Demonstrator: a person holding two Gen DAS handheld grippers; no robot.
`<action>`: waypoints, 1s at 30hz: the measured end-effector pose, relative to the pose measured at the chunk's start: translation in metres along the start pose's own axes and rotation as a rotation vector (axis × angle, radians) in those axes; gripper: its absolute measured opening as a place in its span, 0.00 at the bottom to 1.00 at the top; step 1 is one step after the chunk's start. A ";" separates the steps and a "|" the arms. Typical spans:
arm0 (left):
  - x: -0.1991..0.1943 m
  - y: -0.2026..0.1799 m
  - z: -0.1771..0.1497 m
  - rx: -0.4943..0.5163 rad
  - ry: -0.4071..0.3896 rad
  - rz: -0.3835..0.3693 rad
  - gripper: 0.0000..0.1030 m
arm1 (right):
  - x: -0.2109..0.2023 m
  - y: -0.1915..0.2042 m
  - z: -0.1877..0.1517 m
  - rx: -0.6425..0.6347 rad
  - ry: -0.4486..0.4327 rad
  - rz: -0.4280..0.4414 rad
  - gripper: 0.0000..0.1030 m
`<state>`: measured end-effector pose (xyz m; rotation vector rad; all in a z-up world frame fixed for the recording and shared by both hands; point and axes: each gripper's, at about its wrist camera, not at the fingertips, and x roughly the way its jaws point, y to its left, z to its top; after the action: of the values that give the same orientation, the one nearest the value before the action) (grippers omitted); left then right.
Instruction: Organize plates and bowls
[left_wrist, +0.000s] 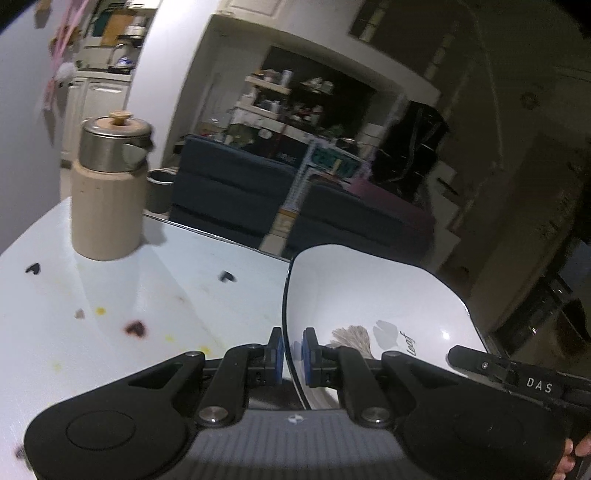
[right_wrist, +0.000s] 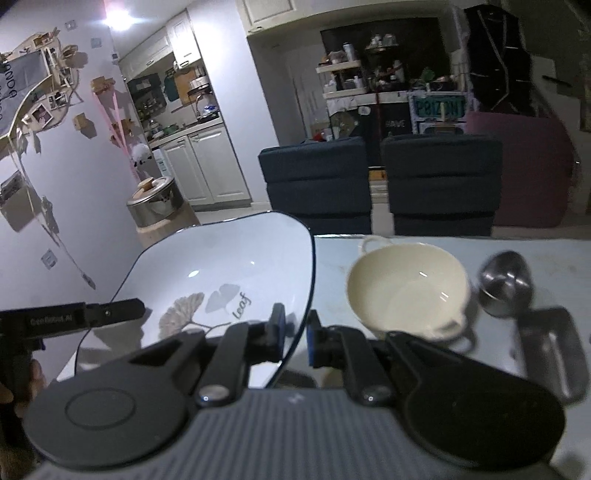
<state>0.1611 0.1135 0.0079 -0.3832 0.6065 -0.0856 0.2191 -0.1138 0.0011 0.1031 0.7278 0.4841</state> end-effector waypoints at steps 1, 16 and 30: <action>-0.004 -0.004 -0.005 0.004 0.001 -0.012 0.10 | -0.011 -0.005 -0.007 0.007 0.000 -0.005 0.13; 0.009 -0.052 -0.111 0.096 0.204 -0.092 0.12 | -0.089 -0.056 -0.115 0.081 0.105 -0.118 0.15; 0.066 -0.067 -0.164 0.043 0.363 -0.067 0.15 | -0.073 -0.090 -0.158 0.094 0.287 -0.223 0.15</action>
<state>0.1239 -0.0145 -0.1268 -0.3486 0.9488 -0.2356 0.1028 -0.2391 -0.0954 0.0397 1.0314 0.2530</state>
